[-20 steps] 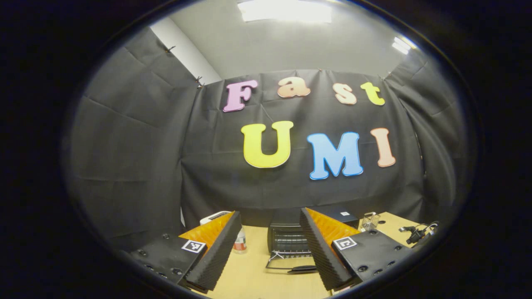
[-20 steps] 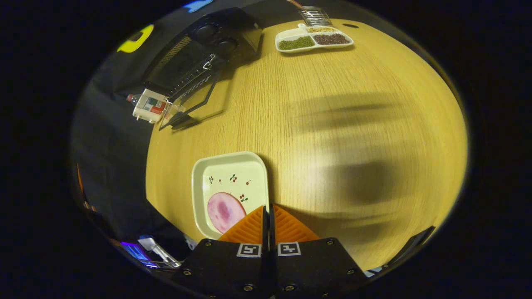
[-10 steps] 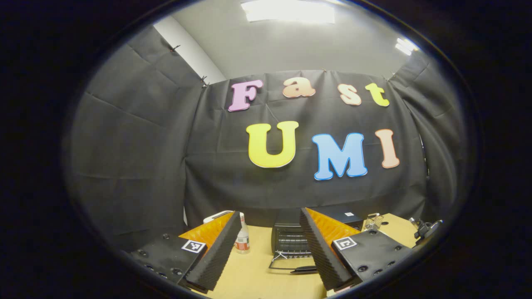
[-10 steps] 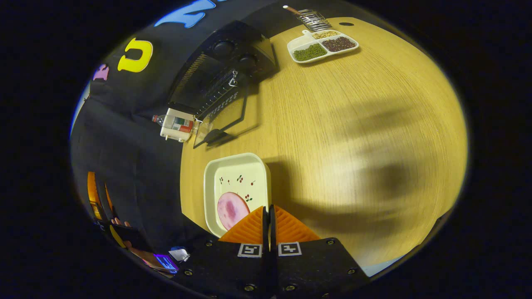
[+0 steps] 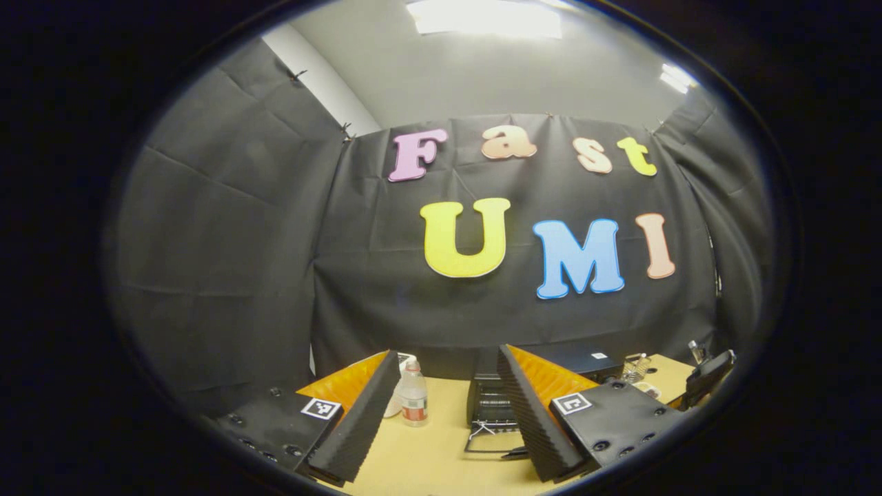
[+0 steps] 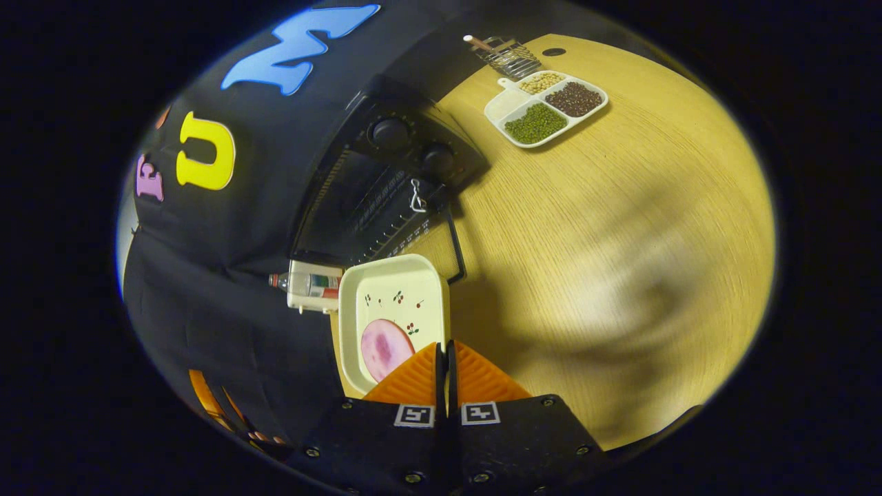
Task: Open the electric oven with the left hand, put the food in, and close the electric oven.
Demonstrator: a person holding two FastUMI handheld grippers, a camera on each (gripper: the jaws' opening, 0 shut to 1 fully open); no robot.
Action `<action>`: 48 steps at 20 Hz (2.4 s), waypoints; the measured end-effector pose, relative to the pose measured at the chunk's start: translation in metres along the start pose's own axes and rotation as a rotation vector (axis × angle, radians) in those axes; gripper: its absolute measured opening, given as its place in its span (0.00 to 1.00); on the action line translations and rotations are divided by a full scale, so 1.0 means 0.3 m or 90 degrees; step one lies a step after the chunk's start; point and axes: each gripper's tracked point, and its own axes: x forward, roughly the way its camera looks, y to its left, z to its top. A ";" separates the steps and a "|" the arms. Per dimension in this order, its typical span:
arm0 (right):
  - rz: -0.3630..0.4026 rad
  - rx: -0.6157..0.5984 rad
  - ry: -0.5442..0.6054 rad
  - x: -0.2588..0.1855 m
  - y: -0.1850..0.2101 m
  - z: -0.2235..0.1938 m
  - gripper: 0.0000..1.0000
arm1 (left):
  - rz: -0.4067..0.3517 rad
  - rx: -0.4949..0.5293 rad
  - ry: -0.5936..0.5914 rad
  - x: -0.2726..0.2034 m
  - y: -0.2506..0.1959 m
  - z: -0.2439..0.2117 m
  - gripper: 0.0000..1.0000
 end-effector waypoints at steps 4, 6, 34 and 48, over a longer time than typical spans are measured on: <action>0.001 0.074 -0.054 0.058 0.066 0.055 0.00 | -0.002 -0.001 0.004 0.070 0.067 -0.030 1.00; -0.001 0.115 -0.082 0.099 0.097 0.088 0.00 | -0.007 0.000 0.007 0.102 0.092 -0.042 1.00; 0.104 0.352 -0.223 0.425 0.374 0.307 0.12 | 0.037 0.017 0.067 0.167 0.300 -0.167 0.90; 0.139 -0.044 -0.277 -0.017 0.370 0.219 0.97 | -0.113 -0.023 0.143 0.148 -0.127 -0.390 1.00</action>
